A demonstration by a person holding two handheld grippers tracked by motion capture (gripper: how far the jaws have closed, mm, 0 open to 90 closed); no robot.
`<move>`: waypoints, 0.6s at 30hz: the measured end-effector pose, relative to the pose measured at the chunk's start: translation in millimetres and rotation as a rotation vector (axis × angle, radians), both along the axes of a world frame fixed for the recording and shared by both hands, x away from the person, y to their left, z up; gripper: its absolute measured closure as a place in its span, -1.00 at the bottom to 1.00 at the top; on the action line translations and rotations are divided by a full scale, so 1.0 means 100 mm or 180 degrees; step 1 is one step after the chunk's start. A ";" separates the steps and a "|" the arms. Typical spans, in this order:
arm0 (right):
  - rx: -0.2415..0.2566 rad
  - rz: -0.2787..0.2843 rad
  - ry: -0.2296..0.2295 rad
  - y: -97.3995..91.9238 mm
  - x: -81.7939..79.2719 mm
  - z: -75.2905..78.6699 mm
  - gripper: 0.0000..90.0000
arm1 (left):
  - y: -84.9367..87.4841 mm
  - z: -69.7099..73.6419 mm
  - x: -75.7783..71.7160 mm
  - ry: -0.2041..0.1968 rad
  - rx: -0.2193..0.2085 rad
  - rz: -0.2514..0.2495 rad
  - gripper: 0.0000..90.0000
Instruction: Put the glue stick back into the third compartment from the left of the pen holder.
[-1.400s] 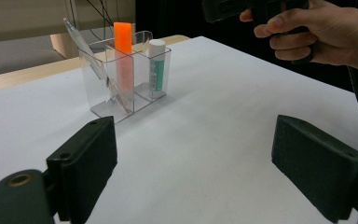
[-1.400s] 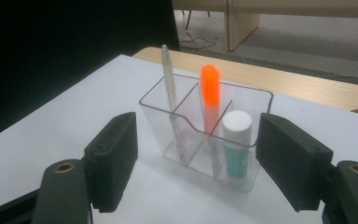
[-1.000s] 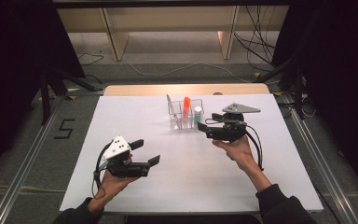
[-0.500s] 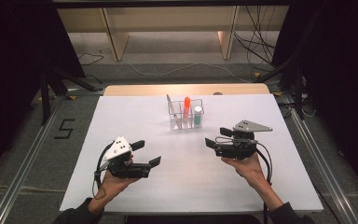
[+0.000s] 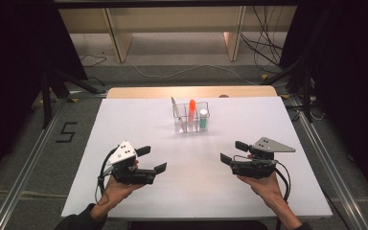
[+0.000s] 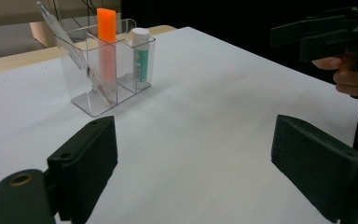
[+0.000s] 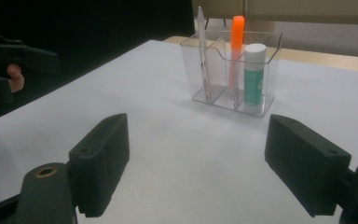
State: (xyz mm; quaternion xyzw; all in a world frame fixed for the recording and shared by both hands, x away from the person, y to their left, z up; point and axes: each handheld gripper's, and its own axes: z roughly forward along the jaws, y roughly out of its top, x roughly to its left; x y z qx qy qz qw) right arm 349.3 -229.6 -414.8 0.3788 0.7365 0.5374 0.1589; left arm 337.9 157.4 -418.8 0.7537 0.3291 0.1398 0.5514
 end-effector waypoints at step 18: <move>-0.0020 -0.0022 0.0070 -0.16 -0.25 -0.13 -0.51 | -0.01 -0.03 -0.09 0.0081 0.0048 -0.0073 -0.69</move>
